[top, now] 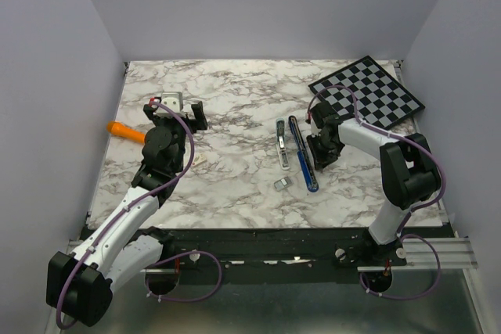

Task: Load the staples into the stapler

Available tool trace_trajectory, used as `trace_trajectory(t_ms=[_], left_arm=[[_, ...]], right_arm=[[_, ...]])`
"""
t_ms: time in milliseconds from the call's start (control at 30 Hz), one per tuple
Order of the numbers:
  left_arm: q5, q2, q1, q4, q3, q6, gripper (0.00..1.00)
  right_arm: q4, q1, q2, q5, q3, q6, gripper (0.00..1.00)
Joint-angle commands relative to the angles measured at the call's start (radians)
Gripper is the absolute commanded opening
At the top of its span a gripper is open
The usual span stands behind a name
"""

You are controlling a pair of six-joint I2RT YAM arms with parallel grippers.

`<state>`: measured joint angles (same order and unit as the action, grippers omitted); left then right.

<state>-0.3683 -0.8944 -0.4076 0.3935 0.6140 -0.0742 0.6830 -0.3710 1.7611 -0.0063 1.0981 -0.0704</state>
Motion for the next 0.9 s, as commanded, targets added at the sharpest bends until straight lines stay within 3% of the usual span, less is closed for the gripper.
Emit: trace_trajectory(t_ms=[0,733,867], left_arm=[[0.022,-0.001,0.003,-0.004,0.0,-0.013,0.99],[0.02,0.017,0.003,-0.007,0.0,-0.016,0.99],[0.022,0.02,0.003,-0.005,-0.002,-0.018,0.99]], right_arm=[[0.038,0.007,-0.005,0.072,0.005,-0.035,0.37],[0.033,0.018,-0.031,0.138,0.0,-0.243,0.37],[0.023,0.018,-0.048,0.109,-0.004,-0.217,0.44]])
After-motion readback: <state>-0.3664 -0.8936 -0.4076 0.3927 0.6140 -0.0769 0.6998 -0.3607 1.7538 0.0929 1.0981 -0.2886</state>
